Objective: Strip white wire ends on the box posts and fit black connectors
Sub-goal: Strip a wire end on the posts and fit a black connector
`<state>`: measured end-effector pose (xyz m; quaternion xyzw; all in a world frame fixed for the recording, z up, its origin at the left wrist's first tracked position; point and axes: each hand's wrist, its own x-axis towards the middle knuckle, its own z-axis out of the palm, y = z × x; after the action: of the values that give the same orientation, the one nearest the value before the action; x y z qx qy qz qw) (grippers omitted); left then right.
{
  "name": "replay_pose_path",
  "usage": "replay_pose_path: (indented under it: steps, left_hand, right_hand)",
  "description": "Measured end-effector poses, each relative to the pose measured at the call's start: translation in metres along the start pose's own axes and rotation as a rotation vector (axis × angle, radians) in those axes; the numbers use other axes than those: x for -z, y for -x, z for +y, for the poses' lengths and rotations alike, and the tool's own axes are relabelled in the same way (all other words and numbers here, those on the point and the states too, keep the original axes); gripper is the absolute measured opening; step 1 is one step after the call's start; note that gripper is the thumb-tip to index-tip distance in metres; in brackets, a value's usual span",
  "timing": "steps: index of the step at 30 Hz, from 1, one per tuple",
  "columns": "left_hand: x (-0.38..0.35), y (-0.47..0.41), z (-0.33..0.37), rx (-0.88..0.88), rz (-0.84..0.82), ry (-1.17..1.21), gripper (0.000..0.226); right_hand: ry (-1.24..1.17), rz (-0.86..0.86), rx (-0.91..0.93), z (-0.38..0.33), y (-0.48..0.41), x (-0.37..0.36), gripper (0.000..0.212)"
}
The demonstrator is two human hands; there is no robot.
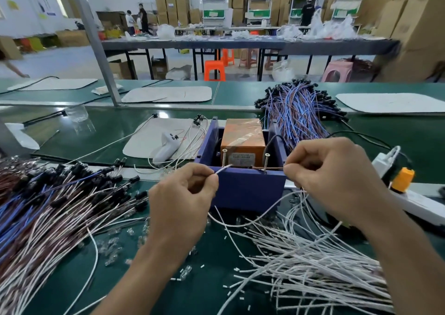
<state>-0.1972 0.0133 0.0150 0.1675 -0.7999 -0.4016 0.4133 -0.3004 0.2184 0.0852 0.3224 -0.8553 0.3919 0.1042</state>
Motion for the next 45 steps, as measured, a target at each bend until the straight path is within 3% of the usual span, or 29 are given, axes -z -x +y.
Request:
replay_pose_path:
  steps: [15, 37, 45]
  left_hand:
    - [0.000, -0.004, -0.004, -0.005, 0.101, -0.084, 0.017]
    - [0.002, -0.007, 0.000, -0.023, 0.078, -0.074, 0.021]
    - [0.003, -0.006, 0.003, 0.007, 0.076, -0.073, 0.024]
  right_hand:
    - [-0.029, -0.029, -0.023, 0.003, 0.000, -0.012, 0.021]
    - [0.000, 0.127, -0.070, 0.011, -0.001, -0.021, 0.022]
    - [0.050, 0.102, -0.065, 0.007, -0.001, -0.018, 0.022]
